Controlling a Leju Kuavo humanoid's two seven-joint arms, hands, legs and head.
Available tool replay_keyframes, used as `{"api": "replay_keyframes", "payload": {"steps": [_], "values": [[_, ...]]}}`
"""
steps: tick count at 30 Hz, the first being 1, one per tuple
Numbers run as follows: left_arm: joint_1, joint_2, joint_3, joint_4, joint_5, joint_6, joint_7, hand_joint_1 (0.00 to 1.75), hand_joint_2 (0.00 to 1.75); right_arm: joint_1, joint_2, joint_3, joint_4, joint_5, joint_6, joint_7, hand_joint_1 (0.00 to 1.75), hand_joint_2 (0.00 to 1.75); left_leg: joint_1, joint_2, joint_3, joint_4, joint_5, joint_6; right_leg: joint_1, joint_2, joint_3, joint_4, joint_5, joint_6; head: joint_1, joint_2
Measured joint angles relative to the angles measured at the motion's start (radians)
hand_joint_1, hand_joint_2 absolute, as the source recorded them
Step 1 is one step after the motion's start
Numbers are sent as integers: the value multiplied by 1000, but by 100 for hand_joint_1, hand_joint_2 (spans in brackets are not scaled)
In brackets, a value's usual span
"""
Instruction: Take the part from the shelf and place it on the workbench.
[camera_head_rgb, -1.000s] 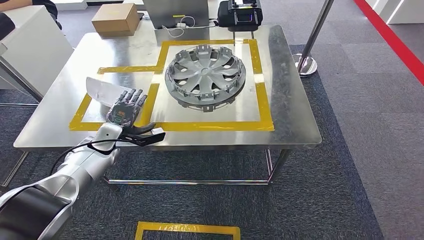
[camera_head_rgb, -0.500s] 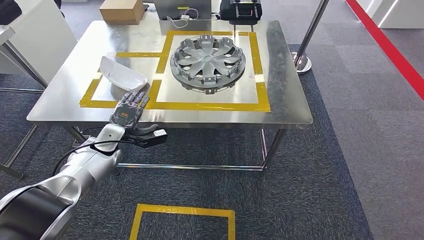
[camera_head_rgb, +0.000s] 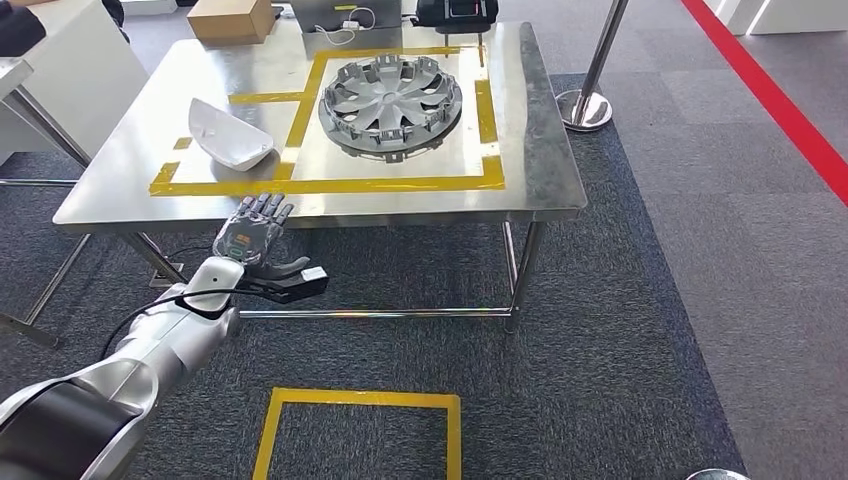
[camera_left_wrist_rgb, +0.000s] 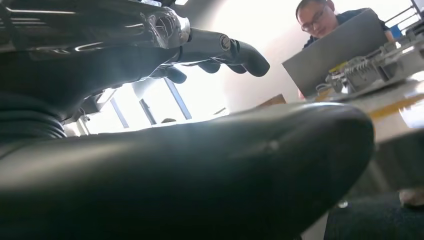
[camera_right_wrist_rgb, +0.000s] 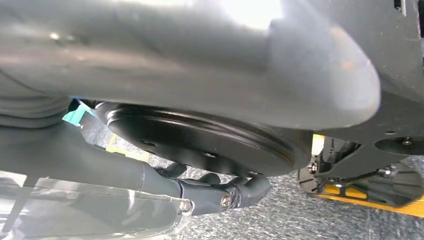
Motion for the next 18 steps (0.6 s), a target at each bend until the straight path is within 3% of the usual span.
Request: {"api": "replay_keyframes", "payload": {"steps": [2,4,5,6,9,11,13,14,15,16,18], "values": [[4,2,3,1,-1,-3,0,0,0,0,1,-1,0,-8,1,-7,0,0,-5,-5,74,-91,39,16,7,2,-14,0,13,0,0,0],[3,3,5,0,-3,-3,-1,0,0,0,5,-4,0,-19,0,-12,0,0,-15,-29,167,-227,58,38,8,7,-22,-2,25,5,2,0],[2,5,6,0,-4,-3,-1,0,0,-1,6,-7,0,-23,-2,-13,0,0,-19,-40,194,-269,61,46,6,11,-24,-4,31,9,1,0],[2,7,6,1,-5,-3,-1,0,0,-2,7,-10,0,-27,-4,-14,0,0,-23,-46,205,-287,61,50,4,14,-25,-6,37,15,-1,0],[2,9,6,2,-8,-5,-2,0,0,-2,6,-19,0,-32,-9,-18,0,0,-22,-23,211,-314,81,52,4,24,-35,-2,41,29,-5,0],[2,7,5,2,-9,-9,-4,0,0,-2,4,-21,0,-32,-9,-21,0,0,-13,-2,211,-330,97,53,6,17,-69,68,-6,38,-1,0],[6,6,5,3,-9,-16,-9,0,0,-2,4,-23,0,-32,-10,-21,0,0,-13,18,202,-331,103,54,5,7,-122,194,-73,49,1,0],[10,5,5,4,-10,-19,-11,0,0,-1,3,-24,0,-32,-10,-22,0,0,-12,29,198,-330,105,52,3,4,-138,241,-91,54,1,0],[14,5,4,4,-10,-20,-13,0,0,0,2,-25,0,-32,-10,-22,0,0,-11,40,195,-329,107,51,1,0,-137,254,-92,58,1,0],[16,4,4,4,-10,-21,-14,0,0,1,1,-26,0,-32,-10,-21,0,0,-10,51,192,-327,108,49,-1,-6,-114,224,-75,61,1,0],[18,2,4,4,-11,-22,-17,0,0,4,-2,-27,0,-32,-10,-21,0,0,-7,70,189,-318,104,40,-4,-37,-33,90,-26,66,2,0]]}}
